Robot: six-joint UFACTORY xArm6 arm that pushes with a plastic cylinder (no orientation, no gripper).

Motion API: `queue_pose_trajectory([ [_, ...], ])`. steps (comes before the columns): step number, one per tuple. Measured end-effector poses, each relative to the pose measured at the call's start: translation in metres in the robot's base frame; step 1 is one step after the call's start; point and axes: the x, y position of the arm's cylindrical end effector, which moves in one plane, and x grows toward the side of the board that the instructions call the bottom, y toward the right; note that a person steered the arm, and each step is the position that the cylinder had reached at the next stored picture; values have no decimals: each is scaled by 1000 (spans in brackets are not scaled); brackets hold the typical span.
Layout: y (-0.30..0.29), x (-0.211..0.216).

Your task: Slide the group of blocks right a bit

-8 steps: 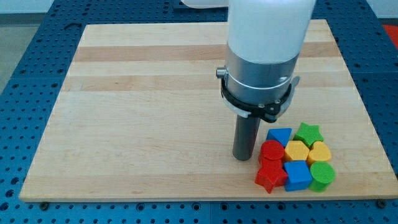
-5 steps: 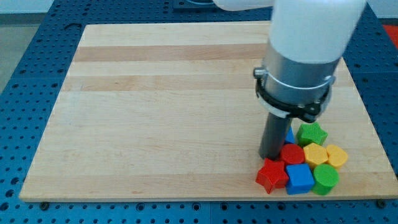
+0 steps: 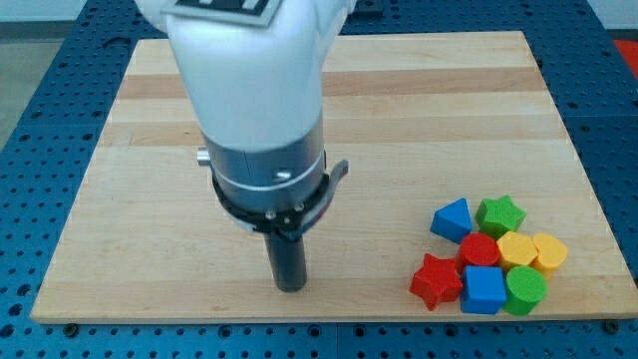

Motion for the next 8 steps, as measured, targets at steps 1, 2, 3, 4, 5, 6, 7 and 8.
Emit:
queue_pose_trajectory([
  [1, 30, 10],
  [2, 55, 10],
  [3, 80, 10],
  [4, 106, 10],
  [5, 129, 10],
  [6, 138, 10],
  [7, 138, 16],
  [8, 118, 13],
])
